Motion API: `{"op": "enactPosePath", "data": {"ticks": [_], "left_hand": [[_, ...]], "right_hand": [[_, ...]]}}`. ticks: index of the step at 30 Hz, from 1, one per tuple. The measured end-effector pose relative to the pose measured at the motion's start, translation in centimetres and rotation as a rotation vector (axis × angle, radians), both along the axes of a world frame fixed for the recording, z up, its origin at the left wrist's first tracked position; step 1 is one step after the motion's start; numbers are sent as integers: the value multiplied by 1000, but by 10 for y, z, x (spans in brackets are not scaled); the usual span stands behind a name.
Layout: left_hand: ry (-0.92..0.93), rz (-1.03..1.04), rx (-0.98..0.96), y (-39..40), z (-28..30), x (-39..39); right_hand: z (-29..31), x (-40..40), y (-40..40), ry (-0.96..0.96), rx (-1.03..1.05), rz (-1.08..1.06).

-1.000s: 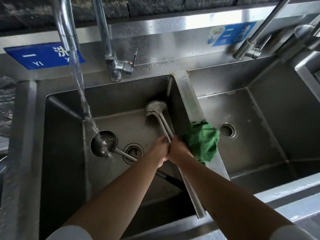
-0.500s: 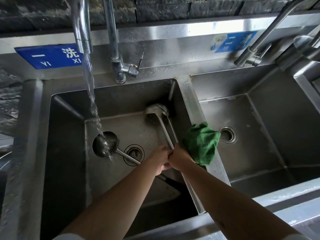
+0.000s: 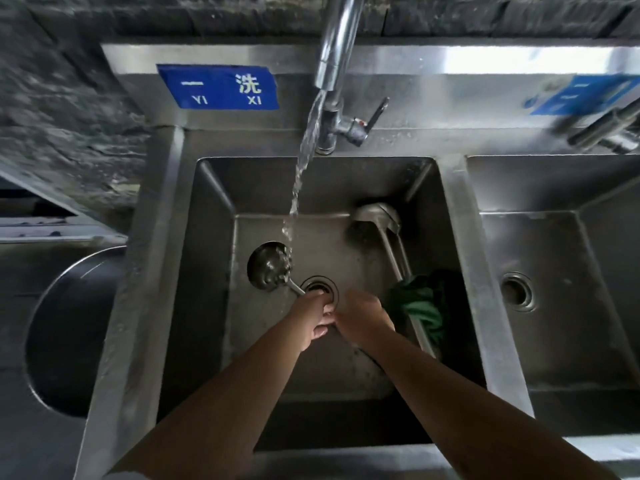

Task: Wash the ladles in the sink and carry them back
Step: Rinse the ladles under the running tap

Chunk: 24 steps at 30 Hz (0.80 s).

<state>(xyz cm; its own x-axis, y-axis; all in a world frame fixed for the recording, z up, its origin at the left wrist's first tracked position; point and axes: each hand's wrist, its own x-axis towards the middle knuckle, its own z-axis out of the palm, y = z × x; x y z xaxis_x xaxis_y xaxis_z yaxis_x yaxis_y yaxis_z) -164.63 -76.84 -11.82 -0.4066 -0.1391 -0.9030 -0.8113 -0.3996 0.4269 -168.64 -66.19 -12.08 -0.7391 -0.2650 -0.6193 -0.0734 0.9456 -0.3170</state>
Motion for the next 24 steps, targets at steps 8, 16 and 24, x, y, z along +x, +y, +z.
{"op": "enactPosePath", "data": {"ticks": [8, 16, 24], "left_hand": [[-63, 54, -131, -54, -44, 33], [-64, 124, -163, -88, -91, 21], [-170, 283, -471, -110, -128, 11]], "right_hand": [[-49, 15, -45, -204, 40, 143], [-116, -1, -83, -178, 74, 153], [-155, -5, -86, -100, 116, 233]]}}
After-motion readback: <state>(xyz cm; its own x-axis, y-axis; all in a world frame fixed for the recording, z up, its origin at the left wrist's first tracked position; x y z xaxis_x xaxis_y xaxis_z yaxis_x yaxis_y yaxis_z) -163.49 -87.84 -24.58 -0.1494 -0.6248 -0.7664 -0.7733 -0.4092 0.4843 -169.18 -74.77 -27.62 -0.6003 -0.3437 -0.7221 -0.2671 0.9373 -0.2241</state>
